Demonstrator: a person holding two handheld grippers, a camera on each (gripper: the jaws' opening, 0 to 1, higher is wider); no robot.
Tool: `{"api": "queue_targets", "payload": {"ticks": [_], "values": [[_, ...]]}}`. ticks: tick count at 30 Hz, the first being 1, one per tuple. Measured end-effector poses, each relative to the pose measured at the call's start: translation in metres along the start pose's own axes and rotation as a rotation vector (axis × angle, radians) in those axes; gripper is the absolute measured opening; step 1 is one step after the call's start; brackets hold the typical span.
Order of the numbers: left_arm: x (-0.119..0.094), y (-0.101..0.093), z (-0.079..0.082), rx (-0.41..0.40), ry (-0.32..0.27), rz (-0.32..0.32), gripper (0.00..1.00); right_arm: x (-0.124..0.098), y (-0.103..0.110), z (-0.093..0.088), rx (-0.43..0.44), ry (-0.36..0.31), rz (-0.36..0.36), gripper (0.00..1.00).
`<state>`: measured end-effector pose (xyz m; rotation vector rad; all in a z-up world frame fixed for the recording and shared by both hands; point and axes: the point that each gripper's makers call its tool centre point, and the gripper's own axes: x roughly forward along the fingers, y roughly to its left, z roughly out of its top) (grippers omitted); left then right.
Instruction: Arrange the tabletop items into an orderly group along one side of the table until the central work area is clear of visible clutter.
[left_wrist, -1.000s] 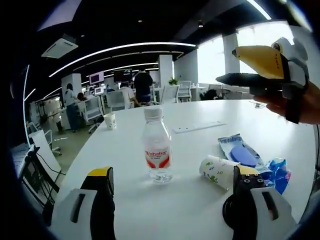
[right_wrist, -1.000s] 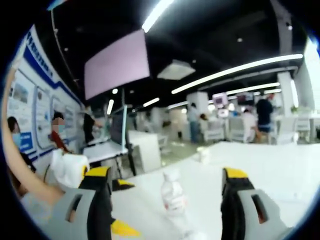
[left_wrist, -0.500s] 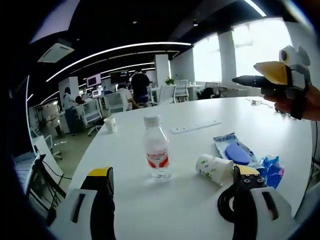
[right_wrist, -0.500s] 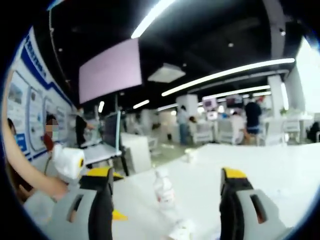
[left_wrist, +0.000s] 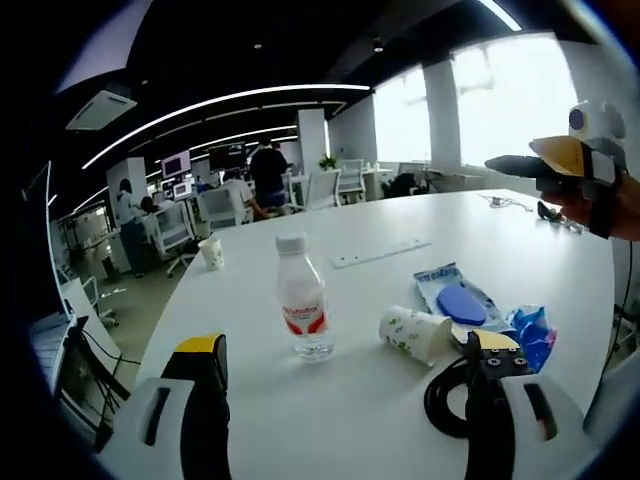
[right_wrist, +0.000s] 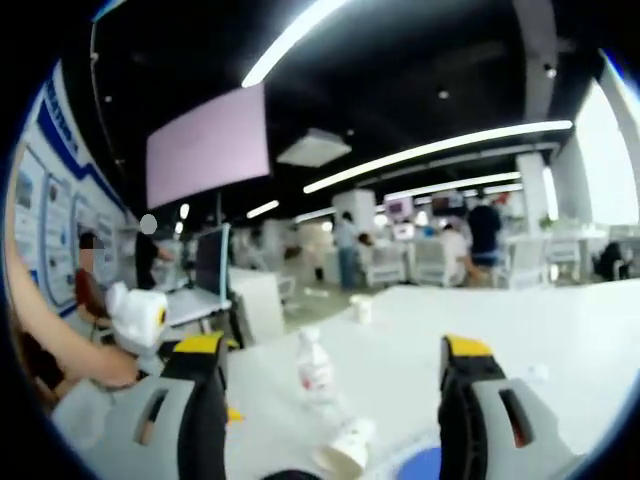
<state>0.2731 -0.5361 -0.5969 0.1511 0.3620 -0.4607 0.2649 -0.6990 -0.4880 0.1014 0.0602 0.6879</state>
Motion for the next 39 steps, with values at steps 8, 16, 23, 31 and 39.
{"api": "queue_targets", "payload": {"ticks": [8,16,23,31,39], "values": [[0.002,-0.005,-0.005,-0.005,0.005,-0.042,1.00,-0.005,0.000,-0.005,-0.005,0.015,-0.043,0.84],[0.002,-0.007,-0.007,-0.004,0.011,-0.058,1.00,-0.011,-0.002,-0.021,0.002,0.047,-0.066,0.82],[0.003,-0.003,-0.009,-0.006,0.038,-0.028,1.00,-0.009,-0.010,-0.035,0.013,0.083,-0.050,0.77],[0.008,-0.007,-0.017,-0.038,0.059,-0.001,0.99,-0.003,-0.012,-0.057,-0.024,0.152,-0.007,0.74],[0.016,-0.011,-0.023,-0.042,0.081,0.010,0.99,0.004,-0.016,-0.074,-0.042,0.183,0.019,0.71]]}}
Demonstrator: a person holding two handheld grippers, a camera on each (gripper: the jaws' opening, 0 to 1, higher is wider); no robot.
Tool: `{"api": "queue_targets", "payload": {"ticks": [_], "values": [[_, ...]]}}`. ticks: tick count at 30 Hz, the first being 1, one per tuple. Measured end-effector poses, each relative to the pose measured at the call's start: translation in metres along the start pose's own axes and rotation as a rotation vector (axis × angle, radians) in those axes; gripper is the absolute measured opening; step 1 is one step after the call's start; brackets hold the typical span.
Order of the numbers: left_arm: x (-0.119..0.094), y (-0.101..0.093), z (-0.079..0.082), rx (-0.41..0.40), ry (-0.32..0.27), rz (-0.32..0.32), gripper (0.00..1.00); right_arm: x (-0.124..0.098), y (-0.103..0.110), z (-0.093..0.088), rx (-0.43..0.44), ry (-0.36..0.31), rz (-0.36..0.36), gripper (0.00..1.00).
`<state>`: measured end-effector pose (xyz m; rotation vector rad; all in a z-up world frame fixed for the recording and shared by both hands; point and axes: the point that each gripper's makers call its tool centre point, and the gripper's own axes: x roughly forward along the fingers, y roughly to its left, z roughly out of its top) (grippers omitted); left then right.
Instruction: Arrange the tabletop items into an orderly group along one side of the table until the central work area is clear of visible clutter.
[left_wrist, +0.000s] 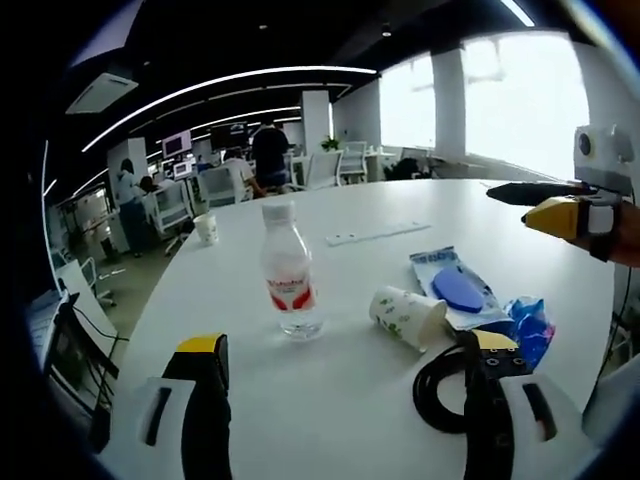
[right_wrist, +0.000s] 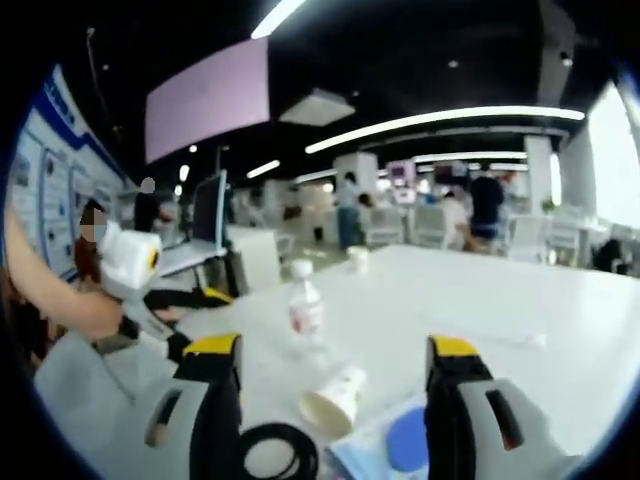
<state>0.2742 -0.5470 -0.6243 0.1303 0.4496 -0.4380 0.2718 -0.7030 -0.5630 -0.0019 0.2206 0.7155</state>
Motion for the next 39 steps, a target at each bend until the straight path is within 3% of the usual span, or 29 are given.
{"api": "queue_targets", "payload": {"ticks": [30,39], "values": [[0.027,-0.028,-0.023,-0.038,0.062,-0.023,0.94,0.020,-0.017,-0.054,0.042,0.111,-0.002,0.58],[0.026,-0.025,-0.039,-0.056,0.091,-0.028,0.94,0.033,-0.012,-0.075,-0.021,0.192,0.015,0.49]]}}
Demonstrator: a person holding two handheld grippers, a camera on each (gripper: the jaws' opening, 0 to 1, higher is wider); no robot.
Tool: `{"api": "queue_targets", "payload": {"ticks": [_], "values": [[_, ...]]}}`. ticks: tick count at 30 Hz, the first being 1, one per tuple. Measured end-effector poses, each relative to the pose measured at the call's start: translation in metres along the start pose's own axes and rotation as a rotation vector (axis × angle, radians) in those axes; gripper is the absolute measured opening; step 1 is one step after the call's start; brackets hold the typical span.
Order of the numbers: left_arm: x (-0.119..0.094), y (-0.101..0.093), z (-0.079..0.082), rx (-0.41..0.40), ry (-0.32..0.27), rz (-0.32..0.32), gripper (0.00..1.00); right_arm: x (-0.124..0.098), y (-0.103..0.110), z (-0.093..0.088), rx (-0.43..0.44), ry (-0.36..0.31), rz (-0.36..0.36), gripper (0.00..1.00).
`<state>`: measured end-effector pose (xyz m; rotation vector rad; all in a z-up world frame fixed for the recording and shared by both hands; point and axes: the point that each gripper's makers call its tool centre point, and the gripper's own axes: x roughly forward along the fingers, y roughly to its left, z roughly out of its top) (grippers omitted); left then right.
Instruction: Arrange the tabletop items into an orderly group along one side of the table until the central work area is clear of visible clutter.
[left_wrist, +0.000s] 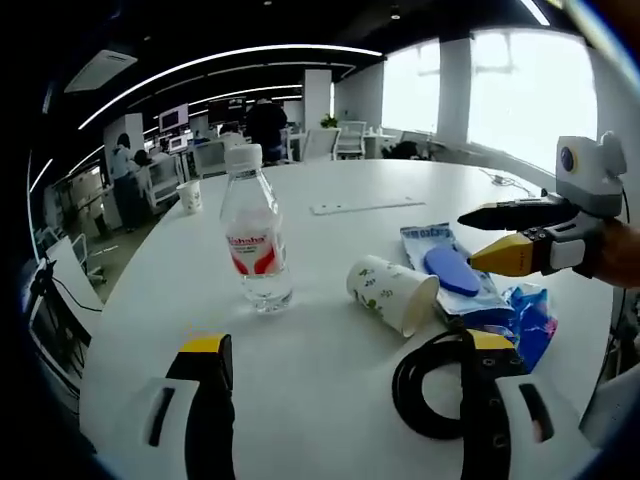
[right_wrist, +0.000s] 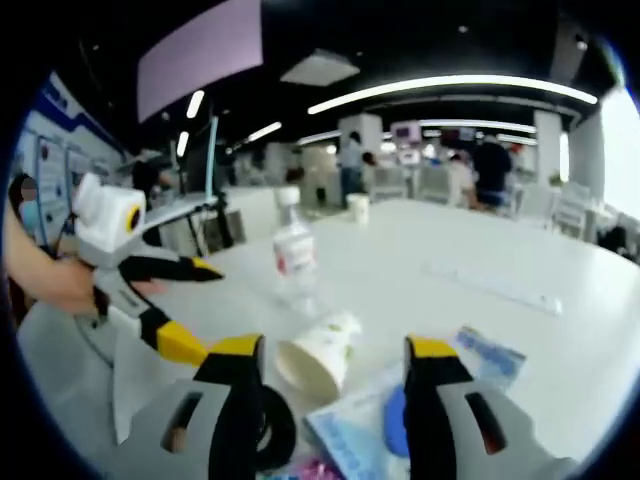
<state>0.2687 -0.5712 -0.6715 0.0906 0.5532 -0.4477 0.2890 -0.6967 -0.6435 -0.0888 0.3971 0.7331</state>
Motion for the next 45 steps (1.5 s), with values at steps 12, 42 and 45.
{"api": "queue_targets", "payload": {"ticks": [12,42,45], "values": [[-0.006,0.004,-0.018,-0.024,0.029,0.000,0.93,0.024,-0.003,-0.025,-0.079,0.124,-0.028,0.31],[-0.036,0.020,-0.049,-0.141,0.025,0.062,0.91,0.019,0.010,-0.003,-0.003,0.267,0.101,0.00],[-0.037,0.017,-0.049,-0.143,0.022,0.056,0.91,0.018,0.010,0.005,0.010,0.290,0.122,0.00]]}}
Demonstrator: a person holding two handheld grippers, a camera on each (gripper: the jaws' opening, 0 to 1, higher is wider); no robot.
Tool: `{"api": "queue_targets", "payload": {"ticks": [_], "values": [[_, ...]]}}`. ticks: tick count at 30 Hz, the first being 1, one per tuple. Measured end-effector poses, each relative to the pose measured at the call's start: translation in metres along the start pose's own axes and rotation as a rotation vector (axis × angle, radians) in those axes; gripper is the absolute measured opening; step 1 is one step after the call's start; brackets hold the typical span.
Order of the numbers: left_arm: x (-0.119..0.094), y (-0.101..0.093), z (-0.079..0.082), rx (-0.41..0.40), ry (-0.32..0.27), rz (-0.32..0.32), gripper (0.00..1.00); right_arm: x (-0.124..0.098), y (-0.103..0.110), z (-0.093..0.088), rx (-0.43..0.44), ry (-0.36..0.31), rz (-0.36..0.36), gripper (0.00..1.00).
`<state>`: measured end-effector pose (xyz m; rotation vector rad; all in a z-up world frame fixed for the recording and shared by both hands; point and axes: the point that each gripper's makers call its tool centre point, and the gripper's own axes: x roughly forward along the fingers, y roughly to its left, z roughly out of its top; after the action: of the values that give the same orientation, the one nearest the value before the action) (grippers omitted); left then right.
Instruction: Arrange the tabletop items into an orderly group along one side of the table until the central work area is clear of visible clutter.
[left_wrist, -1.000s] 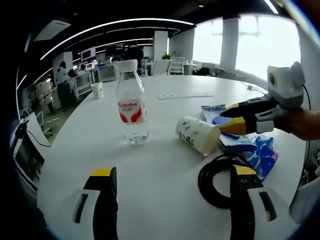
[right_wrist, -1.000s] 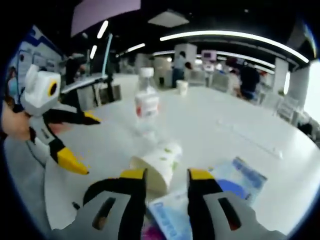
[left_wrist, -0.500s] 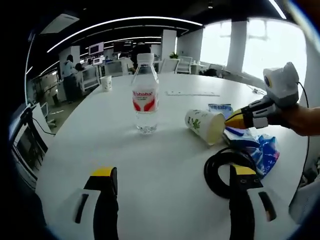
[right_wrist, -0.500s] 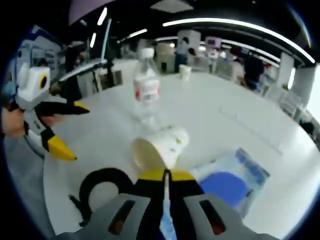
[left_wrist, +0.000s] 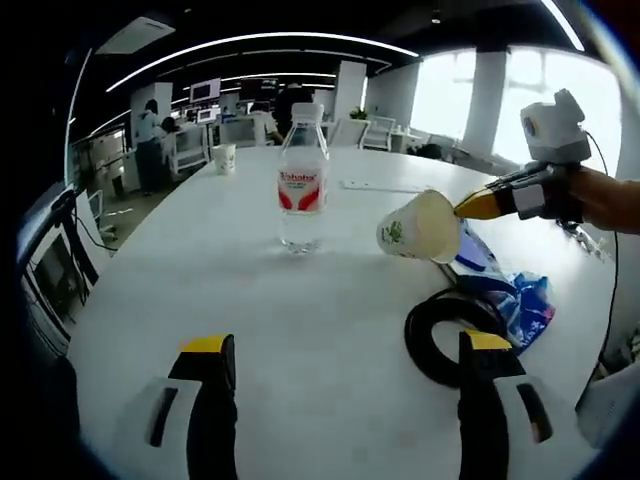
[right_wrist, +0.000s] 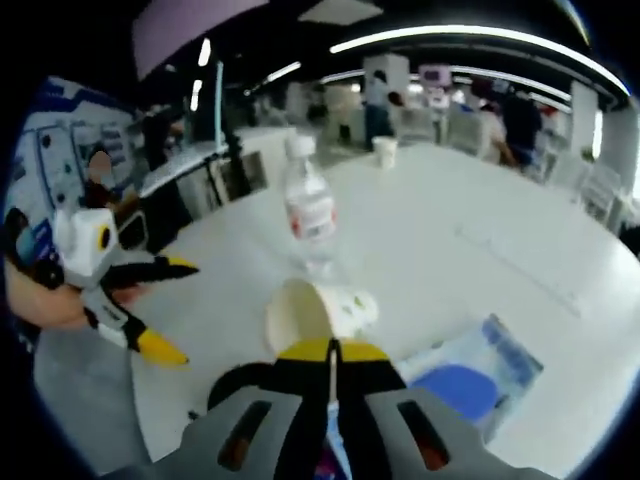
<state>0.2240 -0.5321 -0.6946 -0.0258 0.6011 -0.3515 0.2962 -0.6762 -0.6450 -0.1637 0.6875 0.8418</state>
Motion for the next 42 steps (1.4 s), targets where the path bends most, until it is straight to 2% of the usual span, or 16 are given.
{"api": "queue_targets", "payload": {"ticks": [2,9,13,15,16,19,21,24,27,30,34,40,42], "values": [[-0.001,0.000,-0.001,-0.009,-0.003,0.001,0.91,0.000,0.000,0.004,0.007,0.015,0.013,0.00],[-0.007,0.004,-0.005,-0.032,-0.009,0.010,0.91,0.008,0.007,0.010,0.083,0.150,0.136,0.00],[-0.012,0.004,-0.011,0.002,0.008,0.019,0.90,0.016,-0.003,0.007,0.071,0.221,0.140,0.00],[-0.015,0.005,-0.010,-0.007,0.002,0.022,0.90,0.020,-0.004,0.013,0.102,0.228,0.176,0.00],[-0.017,0.007,-0.010,-0.017,-0.006,0.026,0.90,0.021,-0.002,0.017,0.151,0.227,0.192,0.00],[-0.019,0.010,-0.013,-0.020,-0.003,0.036,0.90,0.023,-0.009,0.023,0.140,0.255,0.200,0.00],[-0.020,0.012,-0.016,-0.030,-0.001,0.041,0.90,0.026,-0.006,0.026,0.167,0.284,0.250,0.00],[-0.022,0.015,-0.017,-0.048,-0.004,0.053,0.90,0.029,-0.007,0.026,0.131,0.360,0.296,0.00],[-0.024,0.016,-0.016,-0.051,-0.012,0.057,0.90,0.035,-0.008,0.029,0.136,0.404,0.330,0.00],[-0.026,0.015,-0.015,-0.052,-0.020,0.063,0.90,0.041,-0.016,0.028,0.113,0.445,0.333,0.00],[-0.029,0.016,-0.017,-0.060,-0.022,0.075,0.90,0.051,-0.023,0.032,0.139,0.476,0.361,0.00],[-0.033,0.019,-0.023,-0.079,-0.016,0.100,0.89,0.061,-0.033,0.029,0.101,0.543,0.371,0.00],[-0.035,0.020,-0.022,-0.085,-0.020,0.108,0.89,0.063,-0.034,0.033,0.095,0.545,0.377,0.00]]}}
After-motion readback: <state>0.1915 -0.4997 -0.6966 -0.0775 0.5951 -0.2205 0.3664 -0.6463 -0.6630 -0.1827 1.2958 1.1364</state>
